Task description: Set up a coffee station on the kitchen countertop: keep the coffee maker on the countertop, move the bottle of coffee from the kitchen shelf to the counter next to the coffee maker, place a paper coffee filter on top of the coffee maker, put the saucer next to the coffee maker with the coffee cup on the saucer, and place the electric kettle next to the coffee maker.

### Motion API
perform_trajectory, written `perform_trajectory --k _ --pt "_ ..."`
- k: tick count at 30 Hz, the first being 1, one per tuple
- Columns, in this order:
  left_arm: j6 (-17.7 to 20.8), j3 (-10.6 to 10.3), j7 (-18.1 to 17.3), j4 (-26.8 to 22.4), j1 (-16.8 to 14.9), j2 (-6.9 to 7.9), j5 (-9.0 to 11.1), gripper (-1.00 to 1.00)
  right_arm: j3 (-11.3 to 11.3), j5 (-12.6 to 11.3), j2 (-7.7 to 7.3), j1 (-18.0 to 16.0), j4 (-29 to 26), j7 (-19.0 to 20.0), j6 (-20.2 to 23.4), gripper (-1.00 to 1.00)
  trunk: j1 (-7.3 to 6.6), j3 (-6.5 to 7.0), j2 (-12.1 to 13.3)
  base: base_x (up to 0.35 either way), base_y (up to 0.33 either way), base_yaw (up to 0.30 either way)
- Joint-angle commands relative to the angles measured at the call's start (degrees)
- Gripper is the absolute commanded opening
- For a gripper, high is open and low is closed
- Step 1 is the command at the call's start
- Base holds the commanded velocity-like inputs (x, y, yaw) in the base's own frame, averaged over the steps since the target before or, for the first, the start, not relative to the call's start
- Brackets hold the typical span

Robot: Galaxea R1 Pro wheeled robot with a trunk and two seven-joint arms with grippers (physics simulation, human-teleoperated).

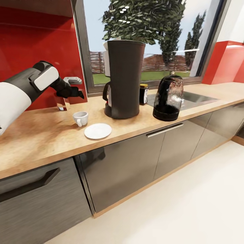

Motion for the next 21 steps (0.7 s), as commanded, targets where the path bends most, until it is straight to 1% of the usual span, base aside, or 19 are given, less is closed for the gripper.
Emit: perform_trajectory --k 1,14,19,21 --pt "0.1 -0.3 0.5 -0.2 -0.1 0.08 0.6 1.00 0.5 -0.3 0.00 -0.1 0.1 0.1 -0.4 1.00 -0.01 -0.06 0.0 -0.087 0.000 0.000" --pt "0.1 -0.4 0.5 -0.2 0.0 0.08 0.6 1.00 0.5 -0.2 0.03 -0.1 0.1 0.1 -0.4 1.00 -0.01 -0.08 0.0 -0.159 0.000 0.000" --pt "0.1 -0.3 0.5 -0.1 0.1 0.08 0.6 1.00 0.5 -0.2 0.03 -0.1 0.1 0.1 -0.4 1.00 -0.01 -0.08 0.0 -0.064 0.000 0.000" --pt "0.1 -0.3 0.5 0.7 0.1 0.09 0.6 1.00 0.5 -0.2 0.03 -0.1 0.1 0.1 -0.4 1.00 -0.01 -0.08 0.0 -0.008 0.000 0.000"
